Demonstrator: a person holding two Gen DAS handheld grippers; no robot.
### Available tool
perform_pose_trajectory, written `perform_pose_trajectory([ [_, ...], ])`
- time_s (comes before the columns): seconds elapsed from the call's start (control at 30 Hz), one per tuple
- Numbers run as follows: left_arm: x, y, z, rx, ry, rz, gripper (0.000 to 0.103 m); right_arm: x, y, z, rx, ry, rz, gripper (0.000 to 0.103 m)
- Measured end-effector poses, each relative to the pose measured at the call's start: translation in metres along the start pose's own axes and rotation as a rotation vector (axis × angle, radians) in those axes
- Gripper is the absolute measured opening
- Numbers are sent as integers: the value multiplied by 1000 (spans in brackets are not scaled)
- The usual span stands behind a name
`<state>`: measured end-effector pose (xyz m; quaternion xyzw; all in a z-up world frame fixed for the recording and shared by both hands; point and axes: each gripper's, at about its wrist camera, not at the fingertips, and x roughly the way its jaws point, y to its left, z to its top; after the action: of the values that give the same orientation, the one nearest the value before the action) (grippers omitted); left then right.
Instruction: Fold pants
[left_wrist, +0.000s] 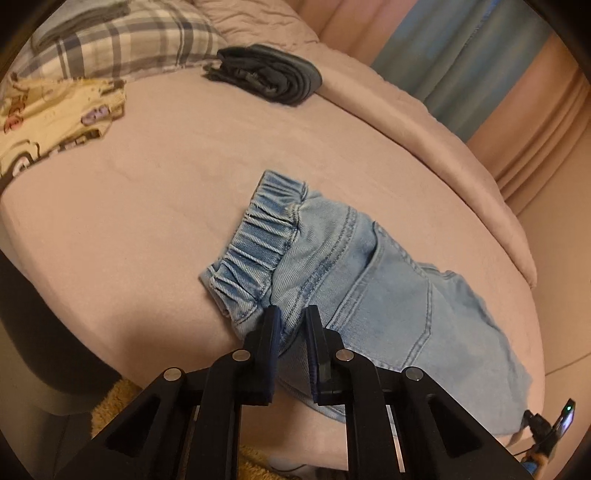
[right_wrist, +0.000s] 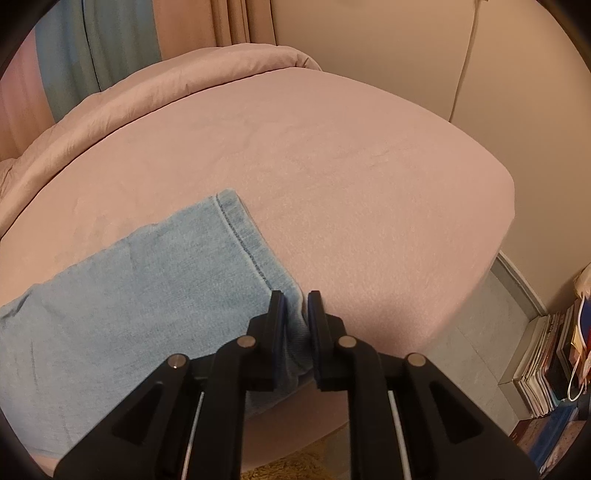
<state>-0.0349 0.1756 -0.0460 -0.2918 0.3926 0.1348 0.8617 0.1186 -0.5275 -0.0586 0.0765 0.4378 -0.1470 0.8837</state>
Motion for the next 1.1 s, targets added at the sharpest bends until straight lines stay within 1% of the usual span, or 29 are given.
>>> perform_pose_trajectory([
  [0.1, -11, -6, 1, 29, -24, 3, 12, -1, 0, 1, -2, 2, 0, 13],
  [0.3, -22, -2, 4, 5, -31, -33, 12, -1, -1, 0, 9, -1, 1, 12],
  [0.4, -25, -1, 4, 13, -25, -27, 12, -10, -2, 1, 20, -26, -22, 9],
  [0.43, -25, 0, 5, 11, -25, -27, 12, -15, -3, 3, 27, -43, -37, 5],
  [0.47, -23, 1, 5, 9, -19, -25, 12, -19, -5, 4, 32, -56, -56, 4],
  [0.53, -11, 4, 6, 3, 10, -1, 12, -24, -10, 8, 26, -75, -107, 5],
  [0.6, 5, 6, 2, 12, 51, 46, 12, -22, -13, 8, 21, -56, -95, 5],
  [0.67, 17, 4, -4, 41, 57, 85, 12, -17, -12, 5, 5, -29, -71, 5],
  [0.77, 16, -5, -4, 84, 46, 127, 12, -16, -8, -1, -14, -26, -83, 6],
  [0.87, 9, -9, 1, 95, 58, 131, 12, -21, -8, 0, -3, -35, -74, 7],
  [0.97, -5, -11, 6, 106, 32, 142, 14, -32, -3, 0, -22, -51, -67, 7],
  [1.03, -16, -13, 9, 114, -13, 188, 15, -38, 2, -2, -41, -59, -71, 8],
  [1.07, -19, -14, 11, 114, -31, 196, 15, -41, 5, -3, -49, -63, -69, 8],
  [1.1, -23, -16, 12, 113, -46, 187, 15, -43, 8, -4, -56, -63, -57, 8],
])
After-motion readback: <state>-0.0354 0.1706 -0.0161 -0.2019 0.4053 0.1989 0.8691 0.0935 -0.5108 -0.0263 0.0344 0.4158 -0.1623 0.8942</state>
